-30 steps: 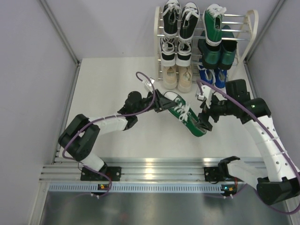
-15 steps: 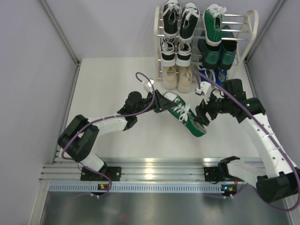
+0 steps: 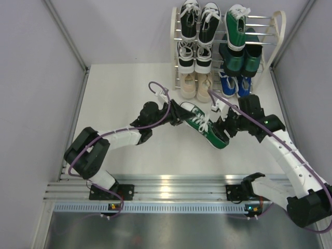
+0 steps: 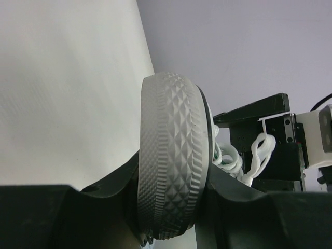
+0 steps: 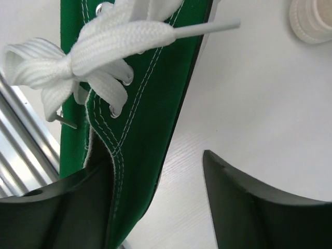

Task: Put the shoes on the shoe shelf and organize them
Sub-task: Pick up the shoe, then place the shoe at the shoe shelf.

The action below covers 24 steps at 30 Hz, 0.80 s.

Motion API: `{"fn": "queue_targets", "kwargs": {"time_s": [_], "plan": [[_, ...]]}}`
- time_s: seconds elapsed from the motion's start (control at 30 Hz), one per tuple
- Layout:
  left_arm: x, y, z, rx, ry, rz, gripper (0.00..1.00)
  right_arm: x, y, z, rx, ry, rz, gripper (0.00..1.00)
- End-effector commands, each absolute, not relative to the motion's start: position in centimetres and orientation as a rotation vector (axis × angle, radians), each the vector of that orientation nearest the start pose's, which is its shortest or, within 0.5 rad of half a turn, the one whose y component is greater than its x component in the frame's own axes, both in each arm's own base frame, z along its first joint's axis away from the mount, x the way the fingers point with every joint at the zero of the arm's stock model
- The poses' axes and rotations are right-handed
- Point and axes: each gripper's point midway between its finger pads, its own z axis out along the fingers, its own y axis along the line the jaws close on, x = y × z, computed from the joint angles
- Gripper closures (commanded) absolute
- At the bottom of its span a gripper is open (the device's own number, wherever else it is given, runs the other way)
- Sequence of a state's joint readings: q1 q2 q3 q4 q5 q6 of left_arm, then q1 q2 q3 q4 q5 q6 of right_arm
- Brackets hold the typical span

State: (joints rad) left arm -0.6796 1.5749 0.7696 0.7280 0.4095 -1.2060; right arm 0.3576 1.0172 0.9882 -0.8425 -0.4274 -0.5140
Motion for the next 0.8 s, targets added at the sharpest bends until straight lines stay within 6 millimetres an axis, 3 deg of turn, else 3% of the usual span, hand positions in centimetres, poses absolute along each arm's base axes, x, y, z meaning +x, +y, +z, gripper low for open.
{"fn": "queue_targets", "kwargs": {"time_s": [0.0, 0.03, 0.07, 0.13, 0.23, 0.27, 0.3, 0.37, 0.4, 0.43, 0.47, 0.5, 0.53, 0.57, 0.6, 0.67, 0.7, 0.73, 0.77], "plan": [[28.6, -36.2, 30.0, -0.162, 1.693, -1.847, 1.00, 24.7, 14.1, 19.8, -1.120, 1.988, 0.323, 0.36], [28.6, -36.2, 30.2, -0.159, 1.689, -1.851, 1.00, 24.9, 14.3, 20.0, -1.112, 1.980, 0.328, 0.46], [28.5, -36.2, 30.3, -0.157, 1.689, -1.854, 1.00, 24.9, 14.9, 20.9, -1.109, 1.954, 0.362, 0.74], [28.4, -36.0, 30.4, -0.161, 1.686, -1.858, 1.00, 24.7, 16.0, 22.0, -1.093, 1.925, 0.440, 1.00], [28.3, -35.7, 30.4, -0.164, 1.681, -1.848, 0.96, 24.6, 16.6, 24.0, -1.049, 1.910, 0.521, 1.00], [28.3, -35.6, 30.3, -0.166, 1.683, -1.840, 0.78, 24.7, 16.8, 25.6, -1.027, 1.878, 0.542, 1.00], [28.6, -35.3, 29.4, -0.181, 1.722, -1.800, 0.68, 24.9, 16.7, 26.3, -0.999, 1.871, 0.552, 1.00], [29.0, -34.2, 30.1, -0.187, 1.716, -1.726, 0.47, 25.5, 15.5, 29.5, -0.900, 1.817, 0.550, 1.00], [29.3, -32.8, 31.4, -0.161, 1.679, -1.651, 0.28, 25.7, 14.9, 30.8, -0.868, 1.795, 0.550, 1.00], [29.5, -32.0, 30.4, -0.188, 1.735, -1.575, 0.22, 26.0, 13.6, 32.1, -0.805, 1.783, 0.548, 1.00], [30.9, -30.3, 30.8, -0.245, 1.708, -1.467, 0.18, 26.0, 12.9, 34.1, -0.776, 1.755, 0.533, 1.00], [30.6, -28.8, 32.6, -0.198, 1.654, -1.384, 0.08, 26.2, 12.2, 35.2, -0.749, 1.743, 0.518, 1.00], [30.8, -27.6, 31.4, -0.225, 1.711, -1.287, 0.06, 26.5, 10.8, 36.3, -0.695, 1.738, 0.495, 1.00], [31.2, -26.2, 31.9, -0.242, 1.694, -1.206, 0.04, 26.3, 10.4, 38.7, -0.681, 1.690, 0.474, 1.00], [31.1, -24.6, 33.9, -0.207, 1.640, -1.136, 0.04, 26.7, 9.3, 39.9, -0.642, 1.674, 0.445, 1.00], [31.0, -22.7, 33.7, -0.216, 1.660, -1.036, 0.03, 26.9, 7.5, 43.5, -0.554, 1.622, 0.392, 1.00], [30.7, -21.4, 34.6, -0.203, 1.629, -0.992, 0.03, 27.7, 6.8, 44.5, -0.522, 1.609, 0.376, 1.00], [30.5, -20.9, 34.3, -0.200, 1.645, -0.961, 0.03, 28.2, 5.5, 45.6, -0.438, 1.609, 0.349, 1.00], [30.3, -20.4, 34.1, -0.191, 1.649, -0.932, 0.03, 28.3, 4.9, 48.0, -0.403, 1.566, 0.317, 1.00]]}}
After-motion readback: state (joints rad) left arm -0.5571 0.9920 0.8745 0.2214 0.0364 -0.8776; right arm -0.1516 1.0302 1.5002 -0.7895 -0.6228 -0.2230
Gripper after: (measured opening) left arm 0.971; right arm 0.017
